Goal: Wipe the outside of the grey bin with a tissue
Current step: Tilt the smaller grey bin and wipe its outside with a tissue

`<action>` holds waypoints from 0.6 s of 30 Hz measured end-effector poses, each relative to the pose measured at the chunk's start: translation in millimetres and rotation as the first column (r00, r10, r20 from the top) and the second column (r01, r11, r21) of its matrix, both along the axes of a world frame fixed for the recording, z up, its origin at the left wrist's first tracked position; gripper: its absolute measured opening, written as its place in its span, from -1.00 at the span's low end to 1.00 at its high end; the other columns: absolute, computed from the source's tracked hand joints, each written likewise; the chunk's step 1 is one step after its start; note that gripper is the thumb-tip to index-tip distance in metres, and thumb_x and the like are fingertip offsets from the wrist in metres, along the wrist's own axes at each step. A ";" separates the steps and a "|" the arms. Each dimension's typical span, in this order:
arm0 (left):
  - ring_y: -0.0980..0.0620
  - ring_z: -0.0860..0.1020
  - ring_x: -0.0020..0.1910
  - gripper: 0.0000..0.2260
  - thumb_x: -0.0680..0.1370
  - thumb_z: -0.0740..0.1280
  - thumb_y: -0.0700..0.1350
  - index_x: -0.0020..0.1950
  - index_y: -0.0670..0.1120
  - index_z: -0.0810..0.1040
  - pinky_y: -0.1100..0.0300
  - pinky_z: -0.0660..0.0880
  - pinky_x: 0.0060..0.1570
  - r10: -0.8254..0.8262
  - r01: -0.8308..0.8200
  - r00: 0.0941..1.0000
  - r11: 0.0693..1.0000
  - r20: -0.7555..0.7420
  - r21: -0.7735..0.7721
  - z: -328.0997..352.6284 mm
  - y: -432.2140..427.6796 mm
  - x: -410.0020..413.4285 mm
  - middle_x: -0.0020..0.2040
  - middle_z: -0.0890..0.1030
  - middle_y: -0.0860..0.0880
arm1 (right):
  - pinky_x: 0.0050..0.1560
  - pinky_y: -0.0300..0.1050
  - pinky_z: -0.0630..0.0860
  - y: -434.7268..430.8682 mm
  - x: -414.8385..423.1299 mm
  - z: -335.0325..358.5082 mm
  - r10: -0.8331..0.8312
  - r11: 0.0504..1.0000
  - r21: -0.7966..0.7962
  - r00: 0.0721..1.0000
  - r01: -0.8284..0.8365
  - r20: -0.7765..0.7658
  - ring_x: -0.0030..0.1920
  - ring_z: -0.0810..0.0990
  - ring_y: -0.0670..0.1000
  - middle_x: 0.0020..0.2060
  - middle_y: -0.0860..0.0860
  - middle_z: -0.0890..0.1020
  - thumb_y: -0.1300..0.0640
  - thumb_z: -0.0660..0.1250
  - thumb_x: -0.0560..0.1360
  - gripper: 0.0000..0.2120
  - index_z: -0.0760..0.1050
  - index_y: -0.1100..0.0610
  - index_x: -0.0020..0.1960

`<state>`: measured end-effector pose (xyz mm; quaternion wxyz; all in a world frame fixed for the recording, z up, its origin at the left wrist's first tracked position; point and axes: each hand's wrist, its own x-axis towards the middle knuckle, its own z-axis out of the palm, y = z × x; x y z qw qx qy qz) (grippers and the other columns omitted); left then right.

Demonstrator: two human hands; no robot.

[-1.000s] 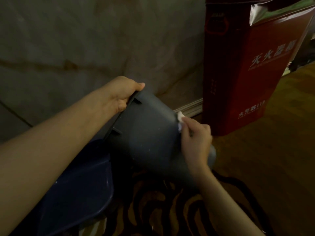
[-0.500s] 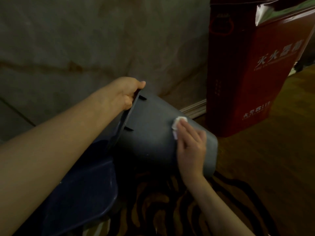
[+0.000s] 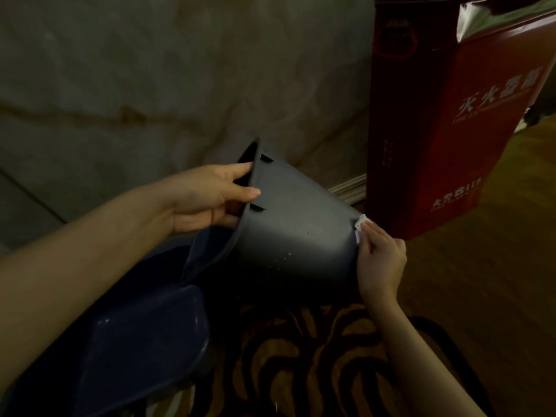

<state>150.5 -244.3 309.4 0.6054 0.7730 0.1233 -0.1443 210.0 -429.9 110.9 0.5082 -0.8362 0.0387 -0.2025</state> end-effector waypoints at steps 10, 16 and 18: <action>0.05 0.52 -0.23 -0.66 0.56 0.10 -0.33 0.28 -0.10 0.43 0.29 0.56 -0.43 0.145 -0.149 0.989 0.984 0.042 0.100 3.6 -16.7 23.8 -0.14 0.56 -0.04 | -0.03 -0.43 0.36 59.6 -58.3 65.1 0.215 0.965 0.085 0.934 -0.248 0.284 -0.04 0.43 -0.17 0.09 -0.15 0.59 0.21 0.32 0.48 -0.71 0.52 0.02 0.18; 0.06 0.48 -0.29 -0.81 0.57 0.09 -0.30 -0.05 -0.09 0.45 0.32 0.52 -0.51 0.158 -0.159 0.987 0.975 0.017 0.153 6.9 -27.9 43.2 -0.22 0.50 -0.04 | 0.01 -0.33 0.39 80.5 -57.1 83.0 0.214 0.959 0.058 0.841 -0.278 0.498 -0.05 0.47 -0.03 0.10 0.05 0.63 0.24 0.34 0.46 -0.74 0.56 0.20 0.14; 0.06 0.50 -0.26 -0.80 0.57 0.10 -0.30 -0.10 -0.08 0.46 0.28 0.55 -0.45 0.178 -0.177 0.984 0.973 0.007 0.147 7.7 -30.2 51.4 -0.20 0.52 -0.04 | -0.05 -0.37 0.36 66.4 -45.9 64.3 0.181 0.973 0.044 0.864 -0.228 0.470 -0.07 0.44 -0.05 0.10 0.02 0.63 0.24 0.32 0.45 -0.72 0.55 0.16 0.16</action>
